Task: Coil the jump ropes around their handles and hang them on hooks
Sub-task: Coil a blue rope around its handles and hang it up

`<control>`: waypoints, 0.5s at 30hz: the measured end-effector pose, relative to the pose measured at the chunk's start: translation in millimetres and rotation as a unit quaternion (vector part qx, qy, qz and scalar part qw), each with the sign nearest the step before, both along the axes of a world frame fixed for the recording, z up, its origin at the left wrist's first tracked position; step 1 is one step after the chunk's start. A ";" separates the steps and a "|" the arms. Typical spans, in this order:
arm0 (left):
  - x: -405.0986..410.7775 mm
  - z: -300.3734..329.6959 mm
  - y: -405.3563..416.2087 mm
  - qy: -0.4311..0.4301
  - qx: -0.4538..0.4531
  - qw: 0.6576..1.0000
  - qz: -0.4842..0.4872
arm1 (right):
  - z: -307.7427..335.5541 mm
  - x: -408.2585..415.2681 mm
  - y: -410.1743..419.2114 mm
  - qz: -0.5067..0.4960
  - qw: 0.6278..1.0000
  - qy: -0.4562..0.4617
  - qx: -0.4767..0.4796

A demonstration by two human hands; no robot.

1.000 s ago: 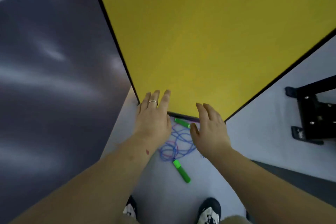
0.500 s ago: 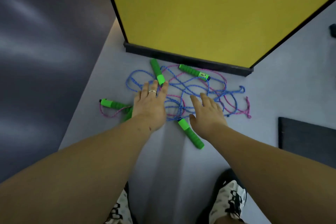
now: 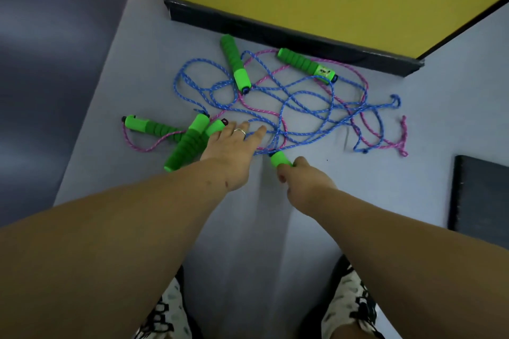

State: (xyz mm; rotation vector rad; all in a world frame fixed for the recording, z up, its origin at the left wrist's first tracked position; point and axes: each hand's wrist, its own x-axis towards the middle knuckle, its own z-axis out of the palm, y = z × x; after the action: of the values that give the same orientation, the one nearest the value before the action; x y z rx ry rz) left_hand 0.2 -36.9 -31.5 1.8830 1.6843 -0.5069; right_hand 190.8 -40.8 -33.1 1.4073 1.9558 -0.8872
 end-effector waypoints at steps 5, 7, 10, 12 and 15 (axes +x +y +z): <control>11.2 71.8 28.8 -0.092 0.044 0.994 -0.035 | 101.6 -10.0 30.5 0.087 0.991 0.069 0.073; 13.7 114.3 39.0 -0.126 0.080 0.989 -0.014 | 158.3 -16.5 46.7 0.096 0.983 0.089 0.131; 12.8 185.3 47.3 -0.183 0.100 0.976 0.056 | 238.5 -20.8 59.3 0.083 0.960 0.101 0.249; 9.6 234.6 47.1 -0.250 0.115 0.953 0.125 | 274.3 -19.5 58.5 0.031 0.918 0.142 0.370; 6.4 297.9 35.0 -0.333 0.131 0.907 0.221 | 314.0 -20.7 40.5 -0.115 0.839 0.252 0.469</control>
State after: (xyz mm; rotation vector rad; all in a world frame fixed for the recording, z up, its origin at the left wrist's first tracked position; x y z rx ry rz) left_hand 6.7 -1.9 266.4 1.5036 1.6517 0.5184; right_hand 170.1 -0.3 280.9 2.1310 2.8879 -0.3716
